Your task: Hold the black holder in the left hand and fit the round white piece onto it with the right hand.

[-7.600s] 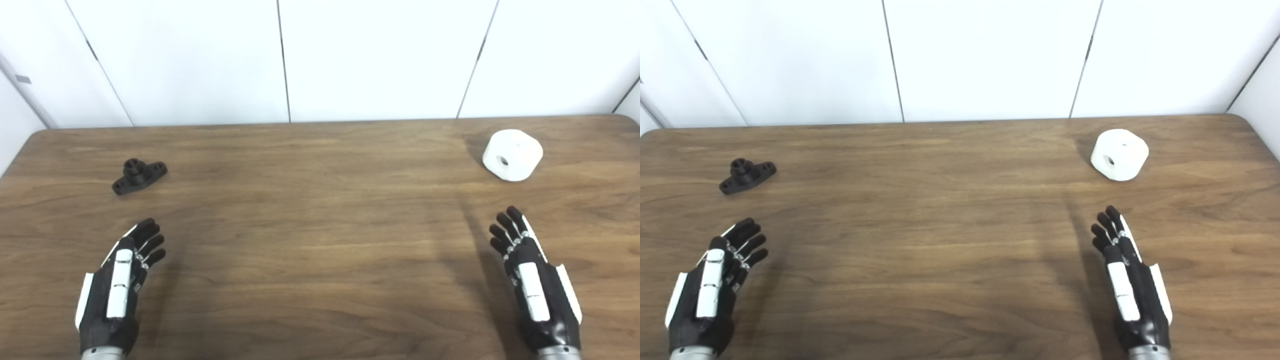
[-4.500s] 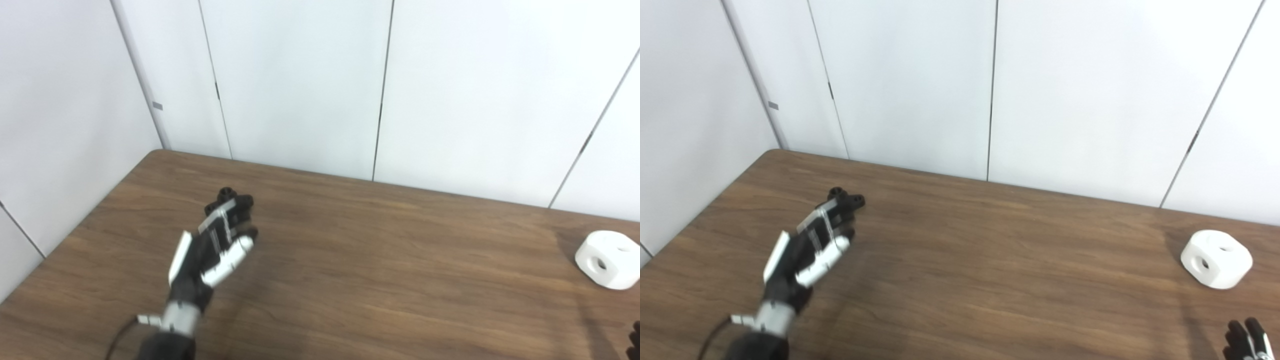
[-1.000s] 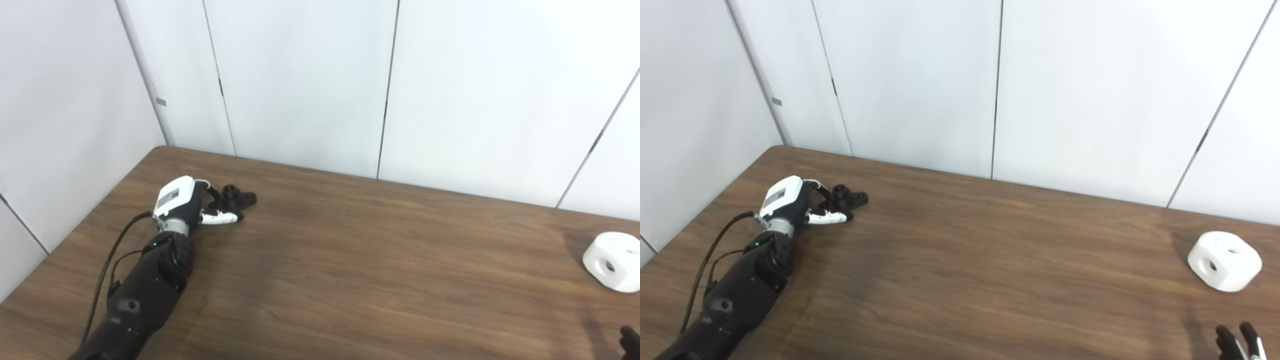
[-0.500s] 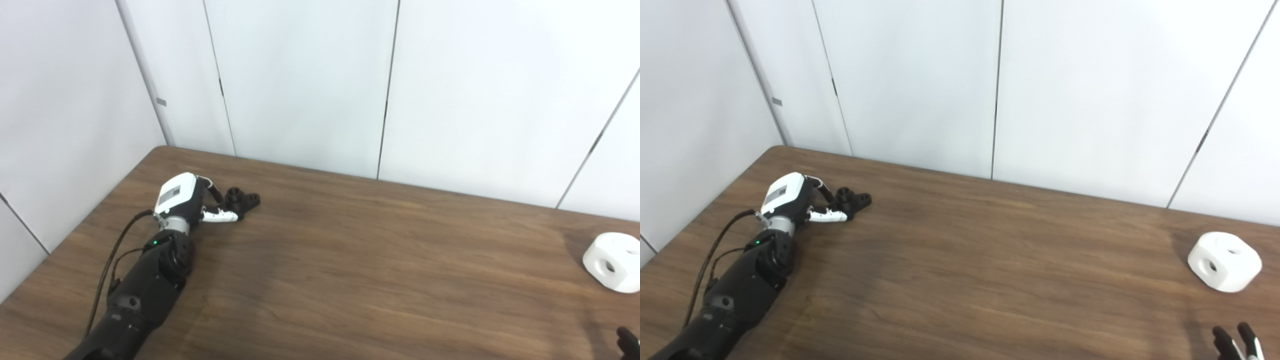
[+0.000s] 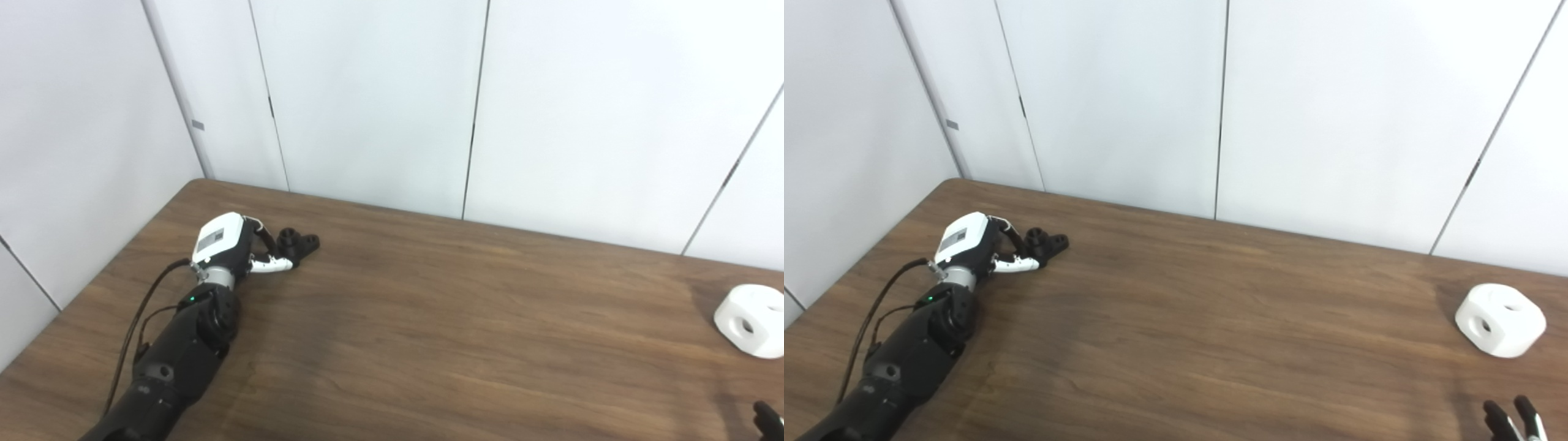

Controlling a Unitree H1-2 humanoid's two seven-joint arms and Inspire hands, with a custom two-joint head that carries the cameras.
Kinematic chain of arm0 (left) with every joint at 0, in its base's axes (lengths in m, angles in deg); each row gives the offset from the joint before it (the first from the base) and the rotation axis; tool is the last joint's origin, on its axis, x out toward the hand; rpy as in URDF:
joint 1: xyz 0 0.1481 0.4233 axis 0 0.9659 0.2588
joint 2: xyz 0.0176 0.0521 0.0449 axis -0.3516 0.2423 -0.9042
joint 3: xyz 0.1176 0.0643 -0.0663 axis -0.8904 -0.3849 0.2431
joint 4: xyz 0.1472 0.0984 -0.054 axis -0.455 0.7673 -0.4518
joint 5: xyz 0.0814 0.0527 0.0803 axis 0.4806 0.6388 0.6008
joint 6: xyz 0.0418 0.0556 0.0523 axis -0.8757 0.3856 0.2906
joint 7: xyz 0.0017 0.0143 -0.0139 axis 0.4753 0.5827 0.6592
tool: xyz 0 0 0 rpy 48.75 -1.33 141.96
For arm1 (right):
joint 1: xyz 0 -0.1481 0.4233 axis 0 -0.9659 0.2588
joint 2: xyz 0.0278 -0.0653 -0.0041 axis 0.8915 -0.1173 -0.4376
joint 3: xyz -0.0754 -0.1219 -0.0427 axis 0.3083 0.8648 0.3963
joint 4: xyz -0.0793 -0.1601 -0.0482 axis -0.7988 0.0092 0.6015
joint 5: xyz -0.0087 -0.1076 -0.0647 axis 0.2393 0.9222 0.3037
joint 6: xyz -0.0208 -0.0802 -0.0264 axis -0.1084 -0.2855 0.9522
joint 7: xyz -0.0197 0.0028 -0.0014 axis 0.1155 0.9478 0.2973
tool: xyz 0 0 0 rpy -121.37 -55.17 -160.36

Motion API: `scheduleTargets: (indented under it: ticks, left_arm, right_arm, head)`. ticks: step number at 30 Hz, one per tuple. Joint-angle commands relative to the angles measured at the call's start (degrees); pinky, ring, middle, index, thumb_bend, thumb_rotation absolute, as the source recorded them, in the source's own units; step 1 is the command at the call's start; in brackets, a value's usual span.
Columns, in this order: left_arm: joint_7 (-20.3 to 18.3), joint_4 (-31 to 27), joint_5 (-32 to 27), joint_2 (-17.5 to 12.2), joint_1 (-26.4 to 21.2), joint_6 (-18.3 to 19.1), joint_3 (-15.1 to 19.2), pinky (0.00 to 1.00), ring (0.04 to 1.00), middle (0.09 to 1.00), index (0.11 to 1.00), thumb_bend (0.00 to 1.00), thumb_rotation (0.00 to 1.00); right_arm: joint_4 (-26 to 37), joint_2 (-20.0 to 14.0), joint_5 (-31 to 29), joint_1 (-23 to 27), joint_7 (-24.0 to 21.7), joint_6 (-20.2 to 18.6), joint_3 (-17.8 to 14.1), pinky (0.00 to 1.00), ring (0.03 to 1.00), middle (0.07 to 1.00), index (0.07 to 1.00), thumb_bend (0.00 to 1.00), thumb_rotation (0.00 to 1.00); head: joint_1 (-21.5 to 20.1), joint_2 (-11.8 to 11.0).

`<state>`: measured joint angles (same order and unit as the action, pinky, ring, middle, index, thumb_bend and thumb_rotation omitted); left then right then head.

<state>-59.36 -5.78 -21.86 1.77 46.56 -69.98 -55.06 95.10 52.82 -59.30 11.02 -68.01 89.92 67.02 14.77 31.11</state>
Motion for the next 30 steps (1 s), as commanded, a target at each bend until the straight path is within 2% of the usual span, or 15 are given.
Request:
scheduleTargets:
  ticks: [1,5,9,15,22,24,27,30]
  left_arm:
    - [0.24,0.31,0.79,-1.17,-0.36,-0.22,-0.48,0.84,0.863,0.745,0.485,0.52,0.04]
    - [-0.49,0.2,0.54,-1.36,-0.03,-0.76,-0.69,0.82,0.859,0.742,0.485,0.52,0.05]
    - [-2.75,-2.99,0.08,-1.05,1.15,0.49,-0.73,0.87,0.883,0.759,0.486,0.52,0.05]
    - [-3.37,-7.42,-1.47,-0.13,3.52,-0.98,-0.07,0.86,0.894,0.768,0.485,0.52,0.05]
    - [-6.83,-12.41,-0.93,-0.14,5.14,-1.14,-2.55,0.82,0.882,0.775,0.486,0.52,0.05]
    - [-7.76,-13.69,-0.35,-0.13,5.45,-1.7,-3.67,0.82,0.876,0.767,0.486,0.52,0.05]
    - [-8.84,-16.41,0.39,0.78,5.94,-0.99,-5.22,0.79,0.866,0.755,0.486,0.52,0.05]
    - [-9.86,-19.06,1.12,1.6,6.55,-1.91,-6.88,0.77,0.869,0.761,0.486,0.52,0.05]
  right_arm:
    - [-0.39,0.27,-0.27,-0.73,-0.05,0.85,0.0,1.0,0.947,0.903,0.974,0.58,1.0]
    - [0.22,0.38,0.65,-0.83,0.37,0.13,0.13,1.0,0.953,0.903,0.975,0.59,1.0]
    - [0.63,0.54,0.34,-0.83,0.32,-0.39,0.21,1.0,0.957,0.902,0.975,0.58,1.0]
    - [0.6,0.56,1.08,-0.73,0.26,-0.05,0.52,1.0,0.957,0.904,0.973,0.58,1.0]
    - [1.12,0.88,1.39,-0.75,0.4,-0.49,0.85,1.0,0.944,0.89,0.968,0.57,1.0]
    - [1.53,0.77,0.76,-0.89,-0.02,-1.05,1.06,1.0,0.964,0.917,0.979,0.57,0.99]
    - [1.95,0.93,-0.41,-1.02,-0.47,-1.25,1.29,1.0,0.972,0.933,0.981,0.56,0.97]
    - [2.28,1.23,-0.44,-1.12,-0.26,-1.22,1.54,1.0,0.971,0.926,0.974,0.57,0.95]
  head:
    - [-0.11,0.14]
    - [-0.61,0.41]
    - [-0.93,0.55]
    - [-1.74,0.83]
    - [-2.93,1.26]
    - [-3.17,1.36]
    - [-4.11,1.7]
    - [-5.03,1.96]
